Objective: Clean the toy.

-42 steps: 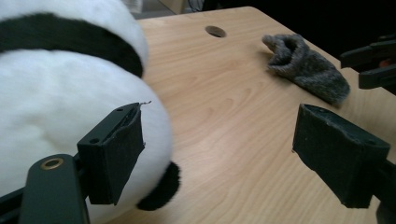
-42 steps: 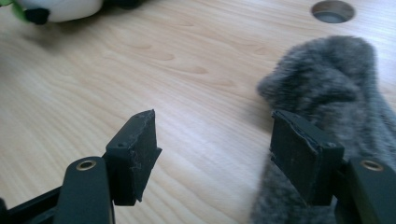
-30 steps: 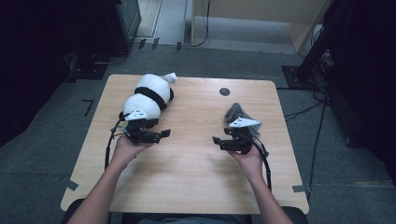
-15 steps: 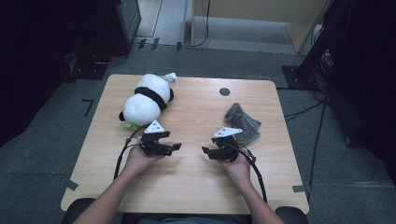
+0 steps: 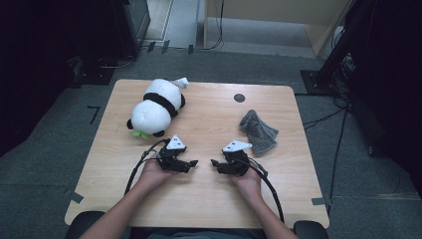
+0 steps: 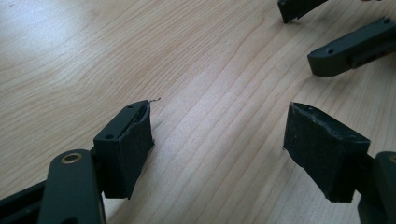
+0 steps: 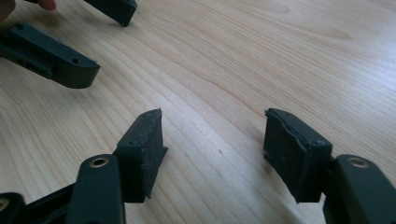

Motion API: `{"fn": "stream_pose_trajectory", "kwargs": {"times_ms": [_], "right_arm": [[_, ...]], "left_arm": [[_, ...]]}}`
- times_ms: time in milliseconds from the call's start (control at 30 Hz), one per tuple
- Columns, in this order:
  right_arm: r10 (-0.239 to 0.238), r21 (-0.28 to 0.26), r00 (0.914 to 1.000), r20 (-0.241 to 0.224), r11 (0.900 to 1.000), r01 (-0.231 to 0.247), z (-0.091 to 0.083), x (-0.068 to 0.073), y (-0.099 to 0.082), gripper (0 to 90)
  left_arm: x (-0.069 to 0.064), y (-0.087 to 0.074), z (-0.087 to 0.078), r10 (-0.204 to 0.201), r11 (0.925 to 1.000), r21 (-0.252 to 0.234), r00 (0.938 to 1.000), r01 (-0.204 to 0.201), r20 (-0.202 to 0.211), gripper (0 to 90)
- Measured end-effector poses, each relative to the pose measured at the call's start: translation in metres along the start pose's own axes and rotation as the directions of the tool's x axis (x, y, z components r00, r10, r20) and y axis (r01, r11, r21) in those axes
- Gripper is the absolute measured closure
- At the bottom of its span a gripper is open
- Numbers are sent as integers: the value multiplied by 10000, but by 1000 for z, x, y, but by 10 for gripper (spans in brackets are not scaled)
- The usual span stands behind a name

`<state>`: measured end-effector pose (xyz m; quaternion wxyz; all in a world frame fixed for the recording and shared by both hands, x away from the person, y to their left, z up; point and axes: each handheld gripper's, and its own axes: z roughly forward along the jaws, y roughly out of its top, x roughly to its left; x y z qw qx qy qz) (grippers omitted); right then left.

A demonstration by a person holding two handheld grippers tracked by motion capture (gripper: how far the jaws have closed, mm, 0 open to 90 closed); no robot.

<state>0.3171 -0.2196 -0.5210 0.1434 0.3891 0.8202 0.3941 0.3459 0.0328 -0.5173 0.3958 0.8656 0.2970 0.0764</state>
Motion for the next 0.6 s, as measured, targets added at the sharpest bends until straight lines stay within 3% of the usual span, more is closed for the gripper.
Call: {"fn": "stream_pose_trajectory", "kwargs": {"times_ms": [133,333,600], "right_arm": [[-448,70,9988,199,9990,447,3,5,1,348],[-476,173,9986,243,9987,472,4,5,1,260],[-556,313,9983,150,9980,551,5,6,2,186]], "left_arm": [[-1,0,0,1,10000,4,10000,-1,-74,235],[-3,0,1,126,9999,102,9998,-124,-170,213],[-3,0,1,-61,10000,43,9999,62,-144,201]]}}
